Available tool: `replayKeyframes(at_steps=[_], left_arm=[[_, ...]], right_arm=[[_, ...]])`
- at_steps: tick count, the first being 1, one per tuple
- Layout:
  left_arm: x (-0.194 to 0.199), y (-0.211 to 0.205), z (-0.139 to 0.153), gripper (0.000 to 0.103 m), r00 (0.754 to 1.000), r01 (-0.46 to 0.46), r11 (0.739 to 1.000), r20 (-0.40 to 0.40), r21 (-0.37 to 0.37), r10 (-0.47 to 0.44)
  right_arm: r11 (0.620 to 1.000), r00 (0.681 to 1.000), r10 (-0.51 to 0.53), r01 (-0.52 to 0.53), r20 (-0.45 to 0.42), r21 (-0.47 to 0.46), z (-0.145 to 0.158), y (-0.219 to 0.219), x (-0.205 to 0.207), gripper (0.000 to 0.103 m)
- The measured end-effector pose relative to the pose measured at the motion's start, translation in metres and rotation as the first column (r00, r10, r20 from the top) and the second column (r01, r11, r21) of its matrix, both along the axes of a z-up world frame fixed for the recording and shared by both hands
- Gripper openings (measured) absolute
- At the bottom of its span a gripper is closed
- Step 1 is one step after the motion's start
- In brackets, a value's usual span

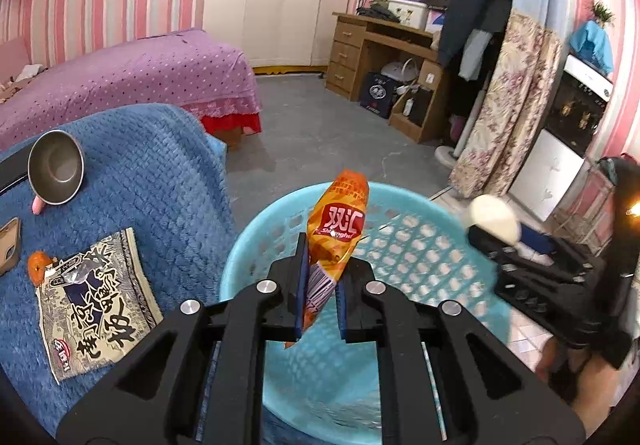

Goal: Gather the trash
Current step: 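Carry bag and white ball over the blue basket and open both tools, then grasp the orange plastic lid with left tool while right tool grasps the printed snack packet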

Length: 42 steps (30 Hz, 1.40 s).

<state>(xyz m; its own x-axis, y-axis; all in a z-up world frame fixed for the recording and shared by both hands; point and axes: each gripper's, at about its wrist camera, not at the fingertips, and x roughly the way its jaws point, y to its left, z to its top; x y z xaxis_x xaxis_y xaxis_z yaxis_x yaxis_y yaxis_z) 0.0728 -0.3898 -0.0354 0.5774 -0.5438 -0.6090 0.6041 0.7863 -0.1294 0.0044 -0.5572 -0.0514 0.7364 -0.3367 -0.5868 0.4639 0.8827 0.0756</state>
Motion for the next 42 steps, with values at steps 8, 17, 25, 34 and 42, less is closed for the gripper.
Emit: replayKeyframes(at_steps=[8, 17, 25, 34, 42], left_arm=[[0.017, 0.016, -0.010, 0.058, 0.995, -0.101, 0.993, 0.032, 0.060, 0.099], [0.029, 0.049, -0.002, 0.092, 0.970, -0.232, 0.969, 0.096, 0.084, 0.224], [0.022, 0.069, 0.002, 0.097, 0.960, -0.262, 0.960, 0.134, 0.103, 0.247], [0.002, 0.103, 0.021, 0.097, 0.943, -0.283, 0.954, 0.210, 0.100, 0.257], [-0.012, 0.156, 0.045, 0.097, 0.919, -0.344, 0.936, 0.230, 0.070, 0.321]], right_arm=[[0.999, 0.999, 0.029, -0.029, -0.014, -0.020, -0.004, 0.007, 0.006, 0.062], [0.999, 0.999, 0.029, -0.030, -0.031, -0.011, -0.008, 0.011, 0.013, 0.062], [1.000, 0.998, 0.020, -0.021, -0.057, -0.003, -0.013, 0.019, 0.023, 0.070], [1.000, 0.999, -0.005, 0.004, -0.046, -0.020, -0.003, 0.028, 0.018, 0.085], [0.998, 0.999, 0.050, -0.050, -0.001, -0.037, 0.014, 0.070, 0.022, 0.092]])
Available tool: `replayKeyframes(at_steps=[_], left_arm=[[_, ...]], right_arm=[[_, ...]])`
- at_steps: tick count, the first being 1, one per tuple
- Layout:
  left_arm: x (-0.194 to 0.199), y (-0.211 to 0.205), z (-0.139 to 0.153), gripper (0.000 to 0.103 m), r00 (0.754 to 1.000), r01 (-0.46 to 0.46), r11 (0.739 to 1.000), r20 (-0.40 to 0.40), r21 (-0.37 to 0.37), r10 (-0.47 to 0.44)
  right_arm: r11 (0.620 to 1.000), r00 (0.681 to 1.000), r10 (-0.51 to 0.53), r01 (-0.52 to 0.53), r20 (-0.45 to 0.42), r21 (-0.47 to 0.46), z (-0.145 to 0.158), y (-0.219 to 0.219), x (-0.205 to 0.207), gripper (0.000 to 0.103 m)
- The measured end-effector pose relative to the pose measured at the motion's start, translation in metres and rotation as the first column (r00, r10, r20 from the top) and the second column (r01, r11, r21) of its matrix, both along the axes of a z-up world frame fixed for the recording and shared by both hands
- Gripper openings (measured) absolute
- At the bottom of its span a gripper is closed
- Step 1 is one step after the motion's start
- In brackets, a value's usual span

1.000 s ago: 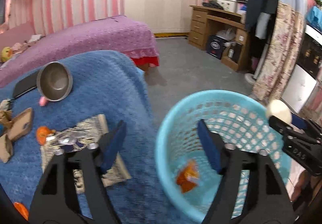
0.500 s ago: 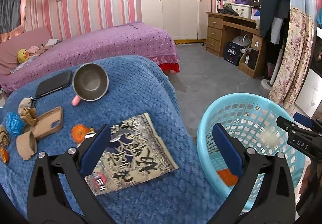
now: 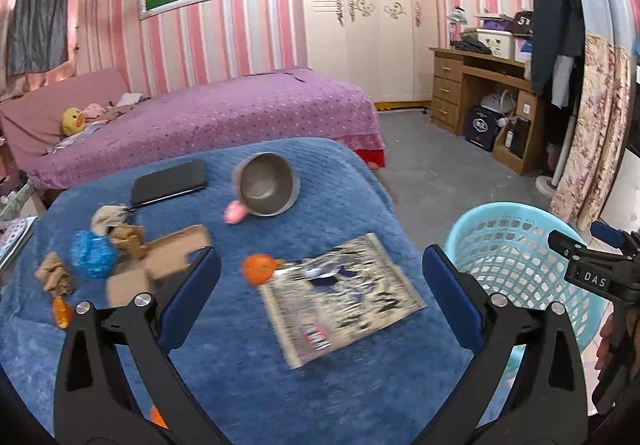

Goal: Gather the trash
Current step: 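Grasp the orange plastic lid with left tool while right tool grasps the printed snack packet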

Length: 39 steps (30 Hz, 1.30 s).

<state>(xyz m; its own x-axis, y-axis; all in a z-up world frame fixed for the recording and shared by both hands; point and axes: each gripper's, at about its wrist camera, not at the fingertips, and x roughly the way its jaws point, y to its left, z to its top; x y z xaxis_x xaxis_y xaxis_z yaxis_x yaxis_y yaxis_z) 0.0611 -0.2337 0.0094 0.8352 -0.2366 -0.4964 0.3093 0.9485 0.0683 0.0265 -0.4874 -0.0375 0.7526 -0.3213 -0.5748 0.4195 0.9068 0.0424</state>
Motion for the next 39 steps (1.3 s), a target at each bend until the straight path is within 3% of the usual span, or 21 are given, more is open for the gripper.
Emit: replayKeyframes(at_steps=[10, 19, 25, 33, 36, 39], left_arm=[[-0.005, 0.083, 0.001, 0.098, 0.995, -0.097, 0.995, -0.005, 0.012, 0.097], [-0.006, 0.135, -0.046, 0.097, 0.985, -0.142, 0.990, -0.095, 0.020, 0.144], [-0.014, 0.145, -0.067, 0.098, 0.983, -0.128, 0.992, -0.129, 0.002, 0.127], [-0.033, 0.140, -0.084, 0.097, 0.990, -0.108, 0.994, -0.088, 0.036, 0.110], [-0.034, 0.129, -0.090, 0.089, 0.993, -0.078, 0.994, -0.084, 0.073, 0.084], [-0.030, 0.126, -0.094, 0.067, 0.992, -0.042, 0.997, -0.116, 0.061, 0.049]], right_arm=[[0.996, 0.995, 0.079, -0.081, 0.069, 0.031, 0.014, 0.062, 0.008, 0.093], [0.987, 0.986, 0.157, -0.158, 0.048, 0.013, 0.009, 0.108, 0.020, 0.094], [0.986, 0.985, 0.166, -0.166, 0.039, 0.002, 0.005, 0.117, 0.021, 0.094], [0.994, 0.993, 0.109, -0.109, 0.037, 0.005, 0.003, 0.113, 0.022, 0.095], [0.995, 0.995, 0.091, -0.092, 0.040, 0.028, 0.004, 0.108, 0.024, 0.094], [0.994, 0.994, 0.105, -0.106, 0.031, 0.034, 0.001, 0.110, 0.027, 0.094]])
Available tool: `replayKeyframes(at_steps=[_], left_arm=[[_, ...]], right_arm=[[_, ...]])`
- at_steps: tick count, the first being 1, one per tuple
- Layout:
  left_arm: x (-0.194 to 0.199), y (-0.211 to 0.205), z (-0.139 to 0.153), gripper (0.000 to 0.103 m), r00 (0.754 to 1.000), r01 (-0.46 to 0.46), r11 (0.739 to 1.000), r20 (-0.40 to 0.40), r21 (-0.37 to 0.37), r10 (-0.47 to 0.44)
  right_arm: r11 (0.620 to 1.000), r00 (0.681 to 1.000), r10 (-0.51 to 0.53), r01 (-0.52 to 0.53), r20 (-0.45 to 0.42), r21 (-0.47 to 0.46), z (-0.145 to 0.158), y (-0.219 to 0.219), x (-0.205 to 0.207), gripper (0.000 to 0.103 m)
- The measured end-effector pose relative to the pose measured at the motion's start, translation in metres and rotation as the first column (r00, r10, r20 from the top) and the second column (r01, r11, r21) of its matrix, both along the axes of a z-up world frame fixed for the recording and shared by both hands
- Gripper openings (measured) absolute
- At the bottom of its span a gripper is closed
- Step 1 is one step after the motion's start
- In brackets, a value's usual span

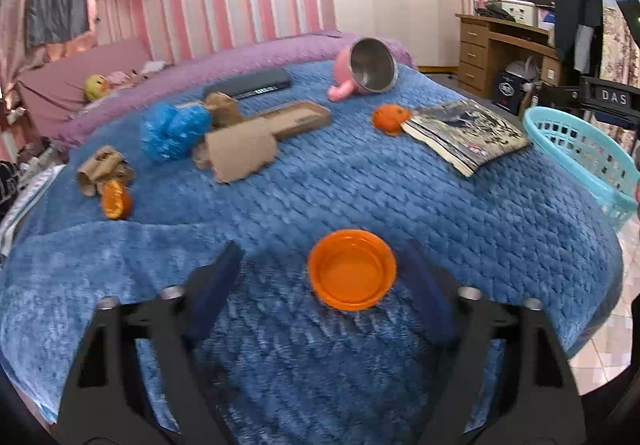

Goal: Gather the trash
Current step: 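Grasp the orange plastic lid with left tool while right tool grasps the printed snack packet, then carry lid and packet over the blue basket and open both tools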

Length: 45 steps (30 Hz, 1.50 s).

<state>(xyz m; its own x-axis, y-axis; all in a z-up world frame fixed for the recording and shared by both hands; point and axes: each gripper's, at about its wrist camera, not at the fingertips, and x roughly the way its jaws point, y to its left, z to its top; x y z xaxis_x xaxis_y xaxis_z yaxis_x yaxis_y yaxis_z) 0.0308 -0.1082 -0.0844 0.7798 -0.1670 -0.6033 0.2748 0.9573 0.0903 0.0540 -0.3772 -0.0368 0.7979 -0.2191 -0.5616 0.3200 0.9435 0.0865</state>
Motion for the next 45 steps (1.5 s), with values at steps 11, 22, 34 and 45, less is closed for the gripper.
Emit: replayKeyframes(at_steps=[11, 22, 34, 45], left_arm=[[0.023, 0.013, 0.016, 0.039, 1.000, 0.011, 0.999, -0.015, -0.036, -0.011], [0.066, 0.055, 0.043, 0.039, 0.993, -0.114, 0.990, 0.018, -0.088, 0.116], [0.075, 0.054, 0.037, 0.039, 0.992, -0.127, 0.989, 0.015, -0.073, 0.128], [0.071, 0.056, 0.035, 0.039, 0.990, -0.141, 0.988, 0.021, -0.065, 0.142]], right_arm=[[0.997, 0.996, 0.083, -0.083, -0.039, -0.002, -0.009, 0.019, 0.019, 0.094], [0.979, 0.972, 0.190, -0.198, -0.139, -0.049, -0.024, 0.052, 0.060, 0.094], [0.969, 0.950, 0.247, -0.242, -0.189, 0.047, -0.036, 0.046, 0.078, 0.045], [0.966, 0.960, 0.259, -0.256, -0.105, 0.036, -0.020, 0.045, 0.062, 0.022]])
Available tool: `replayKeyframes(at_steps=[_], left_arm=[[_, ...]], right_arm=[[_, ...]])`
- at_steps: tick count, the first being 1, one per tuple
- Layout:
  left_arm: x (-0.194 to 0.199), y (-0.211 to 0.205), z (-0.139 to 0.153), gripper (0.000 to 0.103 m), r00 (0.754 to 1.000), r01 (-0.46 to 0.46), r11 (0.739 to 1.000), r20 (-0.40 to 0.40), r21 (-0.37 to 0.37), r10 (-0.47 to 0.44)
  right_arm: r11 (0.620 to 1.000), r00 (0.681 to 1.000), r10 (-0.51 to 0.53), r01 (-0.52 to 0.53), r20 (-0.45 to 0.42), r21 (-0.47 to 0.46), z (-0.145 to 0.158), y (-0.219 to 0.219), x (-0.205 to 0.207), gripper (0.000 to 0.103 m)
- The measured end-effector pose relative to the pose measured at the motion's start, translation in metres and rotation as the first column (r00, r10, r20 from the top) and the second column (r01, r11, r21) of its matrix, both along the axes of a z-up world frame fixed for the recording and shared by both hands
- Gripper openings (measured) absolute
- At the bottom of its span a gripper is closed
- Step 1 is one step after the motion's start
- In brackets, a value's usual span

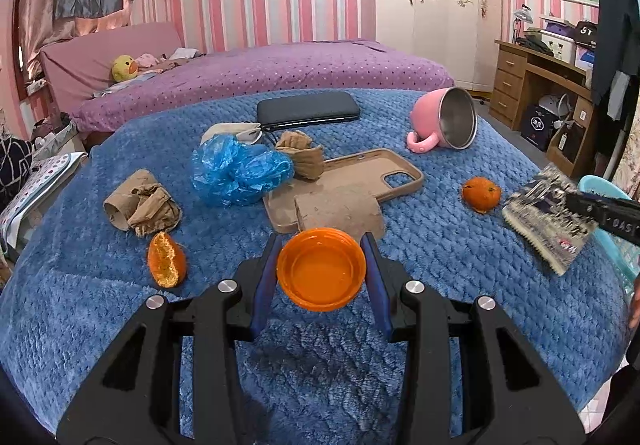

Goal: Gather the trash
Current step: 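Carry lid and packet over the blue basket and open both tools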

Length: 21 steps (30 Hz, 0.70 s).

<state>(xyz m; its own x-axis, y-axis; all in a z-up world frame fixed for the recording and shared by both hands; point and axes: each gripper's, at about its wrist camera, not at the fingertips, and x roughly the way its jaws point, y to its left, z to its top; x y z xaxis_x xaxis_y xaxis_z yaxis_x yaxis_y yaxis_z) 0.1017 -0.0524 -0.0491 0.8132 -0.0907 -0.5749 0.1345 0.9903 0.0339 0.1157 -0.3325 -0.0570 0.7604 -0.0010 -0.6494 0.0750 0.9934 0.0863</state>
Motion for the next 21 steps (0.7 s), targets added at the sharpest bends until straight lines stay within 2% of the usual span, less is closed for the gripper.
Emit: replayKeyframes(at_steps=[14, 21], left_arm=[[-0.009, -0.008, -0.003, 0.039, 1.000, -0.004, 1.000, 0.006, -0.007, 0.004], [-0.017, -0.033, 0.010, 0.039, 0.999, 0.025, 1.000, 0.028, -0.012, -0.025]], right_arm=[[0.999, 0.998, -0.030, 0.027, 0.064, 0.038, 0.014, -0.031, -0.029, 0.022], [0.996, 0.994, -0.076, 0.073, 0.080, 0.042, 0.016, -0.059, -0.038, 0.022]])
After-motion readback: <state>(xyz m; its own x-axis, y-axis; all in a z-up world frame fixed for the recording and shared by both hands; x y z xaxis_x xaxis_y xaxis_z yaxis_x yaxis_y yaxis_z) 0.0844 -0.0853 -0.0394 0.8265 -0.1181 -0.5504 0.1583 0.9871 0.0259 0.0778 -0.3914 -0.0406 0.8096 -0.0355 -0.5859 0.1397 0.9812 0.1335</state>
